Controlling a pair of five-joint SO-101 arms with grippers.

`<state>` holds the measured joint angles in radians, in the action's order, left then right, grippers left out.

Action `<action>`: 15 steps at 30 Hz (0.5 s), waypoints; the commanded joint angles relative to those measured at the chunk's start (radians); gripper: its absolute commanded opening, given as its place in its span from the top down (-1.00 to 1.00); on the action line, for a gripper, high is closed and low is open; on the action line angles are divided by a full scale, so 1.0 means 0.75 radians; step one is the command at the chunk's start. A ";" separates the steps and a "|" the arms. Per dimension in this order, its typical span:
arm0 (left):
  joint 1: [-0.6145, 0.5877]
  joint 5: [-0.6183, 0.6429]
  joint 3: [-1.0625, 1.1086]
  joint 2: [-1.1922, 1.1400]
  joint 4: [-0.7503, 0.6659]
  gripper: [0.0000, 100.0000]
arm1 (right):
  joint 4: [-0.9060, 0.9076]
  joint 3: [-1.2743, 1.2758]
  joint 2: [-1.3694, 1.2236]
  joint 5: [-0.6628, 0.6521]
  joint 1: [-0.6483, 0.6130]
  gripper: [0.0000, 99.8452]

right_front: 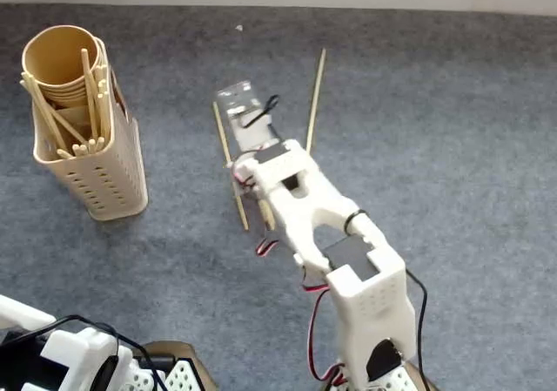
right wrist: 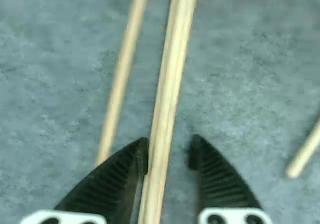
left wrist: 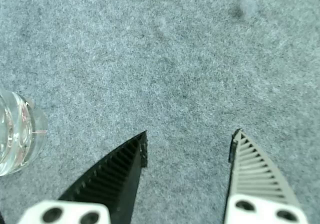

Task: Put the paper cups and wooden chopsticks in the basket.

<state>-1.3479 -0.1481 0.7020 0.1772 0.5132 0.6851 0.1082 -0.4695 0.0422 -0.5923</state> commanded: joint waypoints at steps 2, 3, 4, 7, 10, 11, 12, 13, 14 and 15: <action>-0.009 0.006 -0.009 0.036 -0.016 0.44 | 0.048 -0.005 -0.003 0.004 0.034 1.00; -0.009 0.006 -0.009 0.036 -0.016 0.44 | 0.075 -0.038 -0.003 -0.025 0.050 0.99; -0.009 0.006 -0.009 0.036 -0.016 0.44 | 0.109 -0.083 -0.003 -0.059 0.062 0.99; -0.009 0.006 -0.009 0.036 -0.016 0.44 | 0.216 -0.267 -0.001 -0.106 0.089 0.99; -0.009 0.006 -0.011 0.040 -0.016 0.44 | 0.343 -0.529 -0.001 -0.104 0.093 0.99; -0.009 0.006 -0.011 0.040 -0.016 0.44 | 0.388 -0.623 -0.001 -0.104 0.091 0.99; -0.009 0.006 -0.011 0.040 -0.016 0.44 | 0.425 -0.723 -0.001 -0.104 0.091 0.99; -0.009 0.006 -0.011 0.040 -0.016 0.44 | 0.459 -0.823 -0.001 -0.102 0.091 0.99; -0.009 0.006 -0.011 0.038 -0.016 0.44 | 0.494 -0.926 -0.001 -0.102 0.091 0.99; -0.009 0.006 -0.011 0.038 -0.016 0.44 | 0.527 -1.024 -0.003 -0.102 0.095 0.99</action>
<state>-1.3479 -0.1481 0.7020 0.1772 0.5132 1.0211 -0.4089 -0.4879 -0.0269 -0.5355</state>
